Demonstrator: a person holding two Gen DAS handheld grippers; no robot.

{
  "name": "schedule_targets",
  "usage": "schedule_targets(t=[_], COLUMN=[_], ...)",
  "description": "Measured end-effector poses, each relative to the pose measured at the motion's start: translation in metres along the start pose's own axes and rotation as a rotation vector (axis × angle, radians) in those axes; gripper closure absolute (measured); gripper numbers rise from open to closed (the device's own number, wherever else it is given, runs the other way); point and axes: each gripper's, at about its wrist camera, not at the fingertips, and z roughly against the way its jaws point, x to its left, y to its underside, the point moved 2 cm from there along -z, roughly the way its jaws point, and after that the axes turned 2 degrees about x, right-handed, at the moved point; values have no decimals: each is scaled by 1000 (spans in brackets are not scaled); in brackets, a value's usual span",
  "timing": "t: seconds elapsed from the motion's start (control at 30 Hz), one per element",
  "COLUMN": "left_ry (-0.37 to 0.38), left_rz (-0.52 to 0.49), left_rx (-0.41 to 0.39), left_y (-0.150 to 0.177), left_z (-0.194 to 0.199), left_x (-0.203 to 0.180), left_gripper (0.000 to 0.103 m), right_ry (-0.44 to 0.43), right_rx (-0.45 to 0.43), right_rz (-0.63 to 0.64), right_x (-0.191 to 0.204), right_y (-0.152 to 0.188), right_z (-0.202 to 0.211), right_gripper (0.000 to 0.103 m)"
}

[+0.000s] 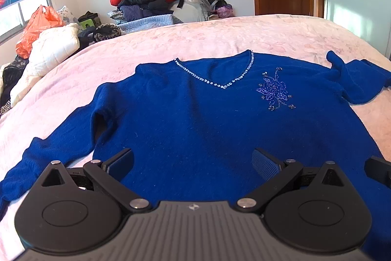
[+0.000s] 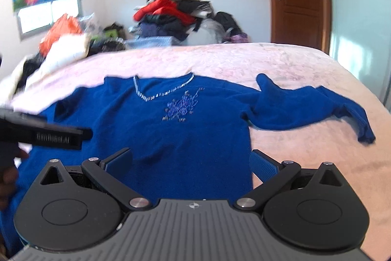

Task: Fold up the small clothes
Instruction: 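Grasp the sweater sleeve cuff with the right gripper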

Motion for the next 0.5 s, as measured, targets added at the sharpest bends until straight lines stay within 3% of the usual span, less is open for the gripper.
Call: schedule_targets(t=[0.17, 0.3, 0.4, 0.5], left_ry=[13, 28, 33, 30], left_rz=[-6, -17, -27, -36], left_rx=[7, 21, 19, 12], left_y=[-2, -4, -5, -8], left_z=[-4, -9, -11, -12], left_x=[-5, -10, -15, -19], left_gripper=[0, 0, 0, 0], right_ry=[7, 71, 71, 129], right_rx=[-38, -50, -40, -9], right_rz=[-1, -16, -62, -116], right_x=[-10, -24, -44, -68], right_y=[-4, -7, -8, -10], right_z=[1, 0, -3, -9], right_gripper=[0, 0, 0, 0])
